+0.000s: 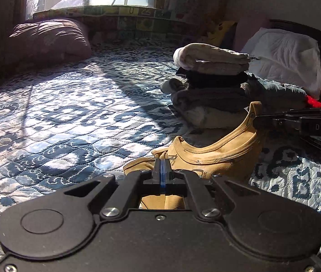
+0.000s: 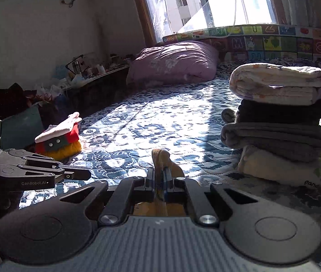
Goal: Fold clothes
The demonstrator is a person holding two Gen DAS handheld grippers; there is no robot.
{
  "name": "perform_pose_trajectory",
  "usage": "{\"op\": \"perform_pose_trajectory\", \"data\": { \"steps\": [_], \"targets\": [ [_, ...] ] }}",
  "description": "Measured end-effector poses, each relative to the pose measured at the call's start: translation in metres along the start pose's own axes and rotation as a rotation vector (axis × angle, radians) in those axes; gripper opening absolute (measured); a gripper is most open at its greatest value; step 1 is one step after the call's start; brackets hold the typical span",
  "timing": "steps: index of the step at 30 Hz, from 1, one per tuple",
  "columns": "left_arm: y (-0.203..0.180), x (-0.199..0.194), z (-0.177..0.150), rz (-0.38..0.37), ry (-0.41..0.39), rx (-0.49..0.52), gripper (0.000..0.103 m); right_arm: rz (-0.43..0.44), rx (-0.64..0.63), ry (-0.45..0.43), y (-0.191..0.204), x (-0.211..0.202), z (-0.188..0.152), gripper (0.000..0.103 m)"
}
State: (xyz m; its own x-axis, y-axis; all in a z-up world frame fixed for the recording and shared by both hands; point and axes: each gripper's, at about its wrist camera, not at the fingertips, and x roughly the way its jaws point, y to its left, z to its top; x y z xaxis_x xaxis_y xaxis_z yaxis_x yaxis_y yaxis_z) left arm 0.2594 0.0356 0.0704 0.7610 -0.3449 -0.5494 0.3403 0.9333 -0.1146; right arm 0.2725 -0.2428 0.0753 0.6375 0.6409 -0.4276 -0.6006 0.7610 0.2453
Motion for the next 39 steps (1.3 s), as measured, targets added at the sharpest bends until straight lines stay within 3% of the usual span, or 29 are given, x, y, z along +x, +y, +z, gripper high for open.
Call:
{"op": "perform_pose_trajectory", "data": {
  "steps": [5,9,11,13,17,20,24,27,29,33,36,37,38,39],
  "targets": [
    [-0.011,-0.041,-0.036,-0.087,0.022,-0.058,0.0,0.127,-0.277,0.159,0.069,-0.038,-0.045,0.008],
    [-0.021,-0.058,-0.074,-0.14,0.079,-0.115,0.0,0.112,-0.449,0.354,0.107,-0.042,-0.109,0.008],
    [-0.027,-0.06,-0.088,-0.138,0.1,-0.121,0.0,0.107,-0.466,0.417,0.113,-0.045,-0.132,0.01],
    [-0.031,-0.062,-0.099,-0.141,0.117,-0.148,0.005,0.115,-0.448,0.44,0.115,-0.055,-0.15,0.013],
    [-0.031,-0.065,-0.11,-0.159,0.123,-0.253,0.049,0.13,-0.368,0.421,0.115,-0.079,-0.169,0.017],
    [-0.028,-0.065,-0.114,-0.177,0.115,-0.382,0.052,0.122,-0.237,0.374,0.1,-0.094,-0.175,0.024],
    [-0.021,-0.062,-0.113,-0.214,0.096,-0.553,0.055,0.06,0.071,0.28,0.067,-0.098,-0.173,0.03],
    [-0.019,-0.061,-0.119,-0.145,0.093,-0.605,0.058,-0.004,0.232,0.224,0.052,-0.09,-0.176,0.045],
    [-0.018,-0.061,-0.127,-0.075,0.105,-0.612,0.059,-0.026,0.286,0.206,0.05,-0.083,-0.178,0.052],
    [-0.014,-0.05,-0.157,-0.016,0.186,-0.623,0.059,-0.065,0.329,0.205,0.057,-0.06,-0.189,0.052],
    [-0.017,-0.046,-0.176,-0.024,0.21,-0.638,0.056,-0.097,0.367,0.206,0.059,-0.048,-0.197,0.037],
    [-0.018,-0.047,-0.178,-0.024,0.206,-0.635,0.053,-0.105,0.381,0.199,0.06,-0.045,-0.199,0.022],
    [-0.019,-0.048,-0.179,-0.024,0.201,-0.632,0.028,-0.106,0.393,0.194,0.061,-0.044,-0.199,0.008],
    [-0.02,-0.049,-0.18,-0.024,0.197,-0.629,0.005,-0.106,0.396,0.183,0.063,-0.044,-0.197,0.007]
  ]
}}
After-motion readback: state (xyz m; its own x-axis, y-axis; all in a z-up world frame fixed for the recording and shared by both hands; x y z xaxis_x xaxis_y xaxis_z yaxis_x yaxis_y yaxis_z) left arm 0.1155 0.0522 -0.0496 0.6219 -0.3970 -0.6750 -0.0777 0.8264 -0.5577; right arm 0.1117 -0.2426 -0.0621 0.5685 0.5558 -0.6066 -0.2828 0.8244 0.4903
